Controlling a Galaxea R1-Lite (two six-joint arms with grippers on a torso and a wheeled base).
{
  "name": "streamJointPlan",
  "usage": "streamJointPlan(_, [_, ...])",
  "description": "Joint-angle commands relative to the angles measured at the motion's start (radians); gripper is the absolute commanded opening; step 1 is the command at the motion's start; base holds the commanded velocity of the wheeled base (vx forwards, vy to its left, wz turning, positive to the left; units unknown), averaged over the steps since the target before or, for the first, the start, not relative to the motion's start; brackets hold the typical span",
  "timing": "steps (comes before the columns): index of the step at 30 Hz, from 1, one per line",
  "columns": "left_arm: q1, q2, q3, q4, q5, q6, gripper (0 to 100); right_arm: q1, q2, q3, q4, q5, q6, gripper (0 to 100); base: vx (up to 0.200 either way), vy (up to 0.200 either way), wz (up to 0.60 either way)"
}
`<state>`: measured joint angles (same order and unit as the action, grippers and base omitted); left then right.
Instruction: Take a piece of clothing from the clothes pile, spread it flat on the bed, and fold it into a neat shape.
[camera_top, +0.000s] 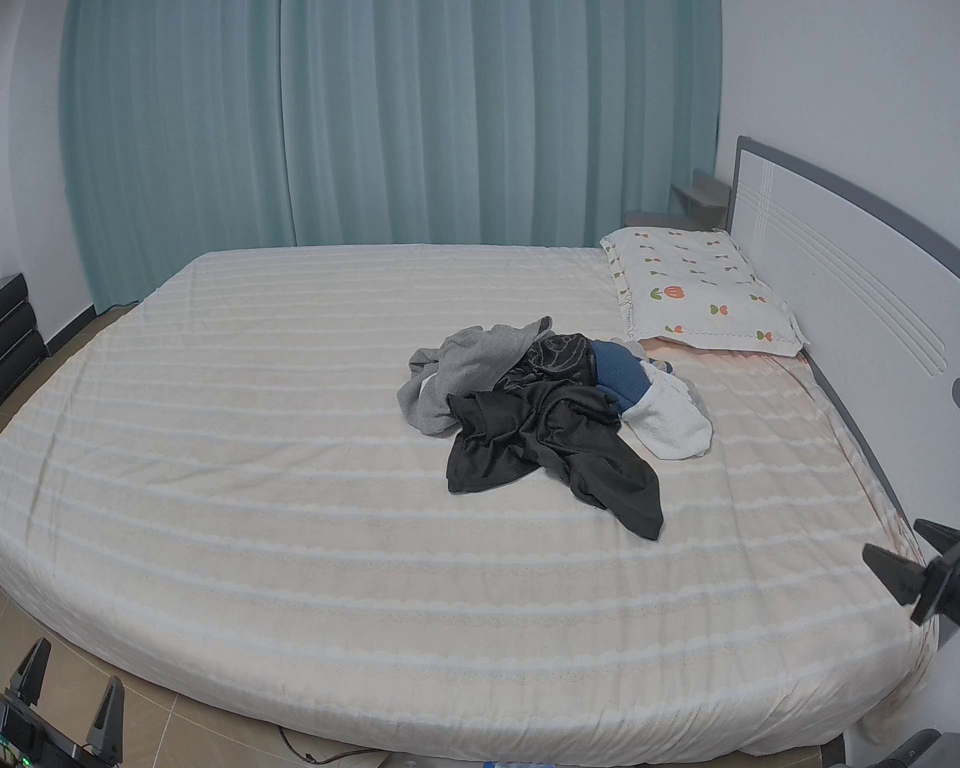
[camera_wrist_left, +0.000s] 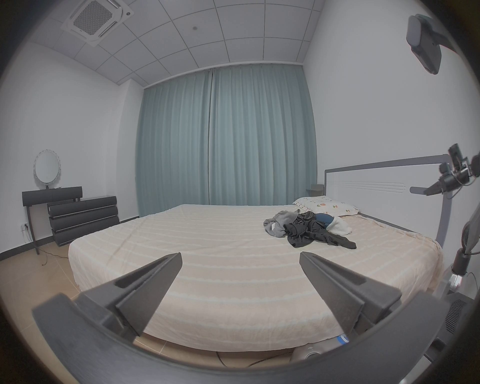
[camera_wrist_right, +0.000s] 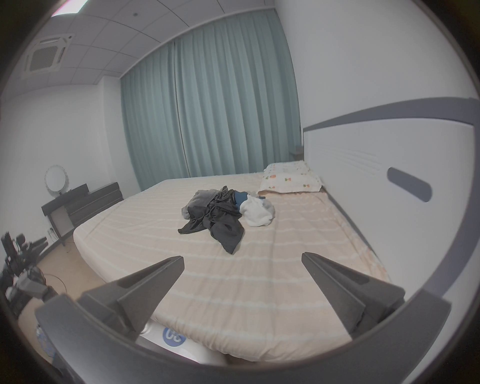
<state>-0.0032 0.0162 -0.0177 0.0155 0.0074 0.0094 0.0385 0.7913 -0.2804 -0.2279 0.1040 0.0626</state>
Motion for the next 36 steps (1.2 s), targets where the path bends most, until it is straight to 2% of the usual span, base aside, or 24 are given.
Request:
streamJointPlan(1, [0.000,-0.016,0.015,0.000,0.000,0.000,100,0.185,1.080,-0.316,-0.455,0.002,0.258,100,0.000,0.000,0.00])
streamJointPlan(5, [0.000,-0.016,0.015,0.000,0.000,0.000,100,0.204,1.342,-0.526,-0.521,-0.096,0.332,100,0.000,0.000,0.00])
streamJointPlan(6, [0.000,-0.016,0.015,0.000,0.000,0.000,100,0.204,1.342,-0.526,-0.521,-0.096,0.332,100,0.000,0.000,0.00])
streamJointPlan(7, [0.002,-0.016,0.015,0.000,0.000,0.000,100,0.210,1.467,-0.658,-0.518,-0.147,0.342,100,0.000,0.000,0.00])
streamJointPlan(9, [0.000,-0.016,0.015,0.000,0.000,0.000,100,0.216,1.553,-0.744,-0.513,-0.173,0.349,100,0.000,0.000,0.00])
streamJointPlan(15, [0.000,-0.016,0.015,0.000,0.000,0.000,100,0.218,1.648,-0.885,-0.432,-0.175,0.355,100,0.000,0.000,0.00])
streamJointPlan(19, [0.000,-0.016,0.015,0.000,0.000,0.000,100,0.215,1.692,-0.939,-0.412,-0.173,0.388,100,0.000,0.000,0.00])
streamJointPlan(26, [0.000,-0.016,0.013,0.000,0.000,0.000,100,0.208,1.752,-1.010,-0.386,-0.173,0.399,100,0.000,0.000,0.00])
streamJointPlan(29, [0.000,-0.016,0.013,0.000,0.000,0.000,100,0.213,1.760,-1.056,-0.350,-0.173,0.442,100,0.000,0.000,0.00])
streamJointPlan(36, [0.000,-0.016,0.015,0.000,0.000,0.000,100,0.212,1.761,-1.094,-0.311,-0.168,0.457,100,0.000,0.000,0.00])
